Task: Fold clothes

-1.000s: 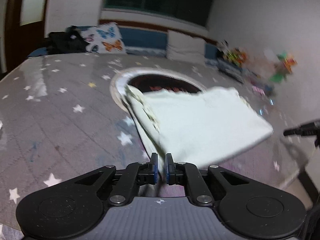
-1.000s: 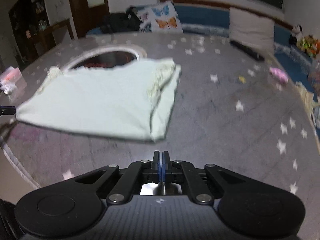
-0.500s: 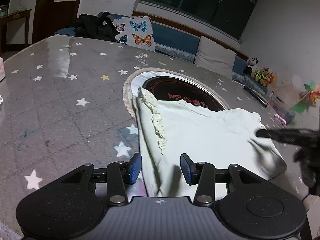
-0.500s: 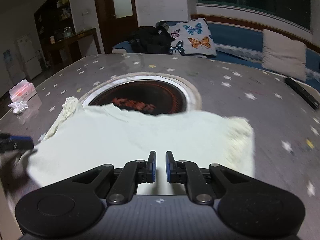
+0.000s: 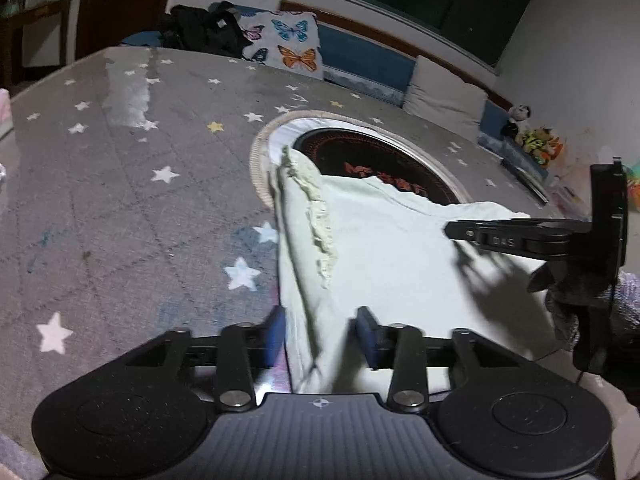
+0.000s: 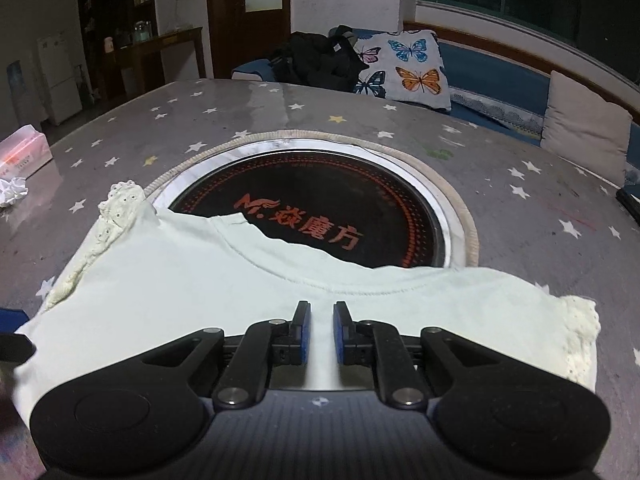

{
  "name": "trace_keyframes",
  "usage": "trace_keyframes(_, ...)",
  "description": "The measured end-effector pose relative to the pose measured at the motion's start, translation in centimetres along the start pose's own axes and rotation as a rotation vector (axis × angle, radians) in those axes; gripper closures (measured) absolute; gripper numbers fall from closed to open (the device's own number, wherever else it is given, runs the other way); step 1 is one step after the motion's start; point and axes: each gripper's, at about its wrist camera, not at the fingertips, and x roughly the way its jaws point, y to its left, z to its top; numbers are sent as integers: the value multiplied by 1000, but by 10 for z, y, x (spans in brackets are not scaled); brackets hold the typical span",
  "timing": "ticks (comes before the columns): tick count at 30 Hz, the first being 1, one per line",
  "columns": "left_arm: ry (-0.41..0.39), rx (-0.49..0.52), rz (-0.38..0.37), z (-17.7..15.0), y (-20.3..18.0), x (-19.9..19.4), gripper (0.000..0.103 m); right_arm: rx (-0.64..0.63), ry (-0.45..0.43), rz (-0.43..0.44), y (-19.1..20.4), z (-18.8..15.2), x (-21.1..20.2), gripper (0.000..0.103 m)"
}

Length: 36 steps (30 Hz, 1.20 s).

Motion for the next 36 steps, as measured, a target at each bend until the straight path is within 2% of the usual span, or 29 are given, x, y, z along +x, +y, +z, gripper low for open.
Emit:
trace_keyframes(2,-3,-5,-5,1,-1,-1,88,-3,0,17,3,3,-4,89)
trace_keyframes(4,-24,-1,-11,4,-5,-5,91,-6,-2,40,6,7,-9,79)
trace_keyframes(5,-36,4,-16,6,-8,-7,92,-6,1,59,7,9,-13,78)
trace_keyframes(8,-78,26,-31,12,-19,-14,93,11,15,131,11,18,-23,75)
trace_keyframes(10,-104,48,-45,16,-29,-15,93,29,30,194,14,27,-29,64)
trace_keyframes(18,-149,119,-89,28,-65,-7,93,-3,79,407,43,70,-35,50)
trace_keyframes(24,-156,173,-111,29,-83,-1,94,-82,161,456,67,85,-18,47)
trace_keyframes(27,-154,198,-126,28,-90,2,94,-105,195,443,73,83,-7,51)
trace_keyframes(31,-147,220,-159,26,-97,4,94,-94,191,392,66,72,-2,83)
trace_keyframes(33,-149,230,-184,26,-101,3,93,-65,171,381,56,67,-6,90)
trace_keyframes(36,-161,258,-222,24,-108,0,91,-6,131,370,36,60,-18,92)
